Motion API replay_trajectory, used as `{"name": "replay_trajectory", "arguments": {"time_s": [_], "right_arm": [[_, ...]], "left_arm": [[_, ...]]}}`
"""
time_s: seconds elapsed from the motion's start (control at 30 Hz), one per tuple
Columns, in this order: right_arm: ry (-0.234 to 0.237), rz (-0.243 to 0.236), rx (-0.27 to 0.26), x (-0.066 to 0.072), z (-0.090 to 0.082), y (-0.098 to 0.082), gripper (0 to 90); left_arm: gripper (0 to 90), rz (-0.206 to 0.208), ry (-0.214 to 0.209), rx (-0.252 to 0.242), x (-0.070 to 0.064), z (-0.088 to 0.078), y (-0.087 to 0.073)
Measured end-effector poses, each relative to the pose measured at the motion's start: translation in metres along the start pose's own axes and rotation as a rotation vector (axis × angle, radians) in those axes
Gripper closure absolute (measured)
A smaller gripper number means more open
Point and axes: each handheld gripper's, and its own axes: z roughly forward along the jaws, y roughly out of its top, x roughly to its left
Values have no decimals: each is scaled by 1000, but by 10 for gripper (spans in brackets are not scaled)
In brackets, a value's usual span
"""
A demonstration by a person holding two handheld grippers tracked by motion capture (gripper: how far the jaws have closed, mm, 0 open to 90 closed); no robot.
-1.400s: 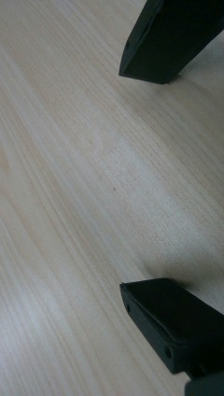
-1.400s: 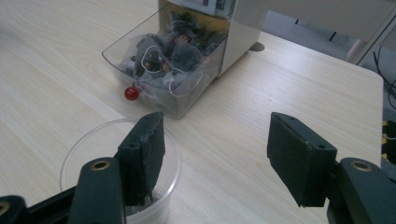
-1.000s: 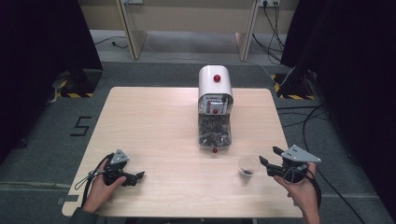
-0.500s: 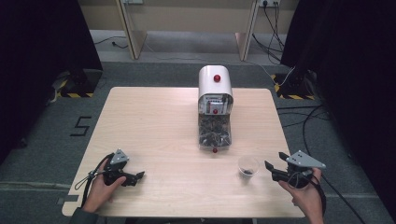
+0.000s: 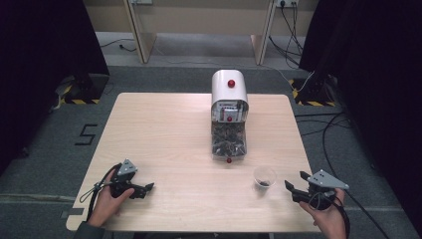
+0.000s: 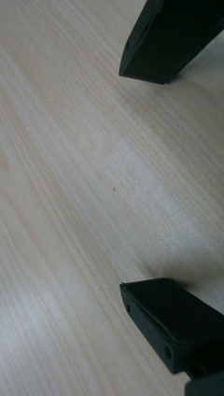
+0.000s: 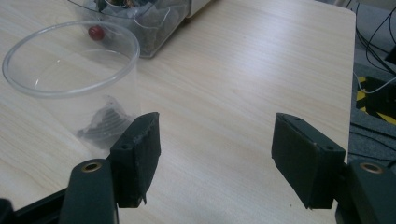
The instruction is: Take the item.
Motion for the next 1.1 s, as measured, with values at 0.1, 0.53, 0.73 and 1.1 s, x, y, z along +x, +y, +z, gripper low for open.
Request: {"name": "replay_trajectory", "arguments": {"time_s": [0.1, 0.53, 0.73, 1.1], "right_arm": [[-2, 14, 5, 0, -1, -7, 336], [-8, 34, 29, 11, -1, -32, 278], [-24, 36, 19, 14, -5, -41, 249], [-11, 20, 31, 19, -3, -56, 249]], "left_arm": [[0, 0, 0, 0, 0, 0, 0], [0, 0, 1, 0, 0, 0, 0], [0, 0, 0, 0, 0, 0, 0], [0, 0, 0, 0, 0, 0, 0]]}}
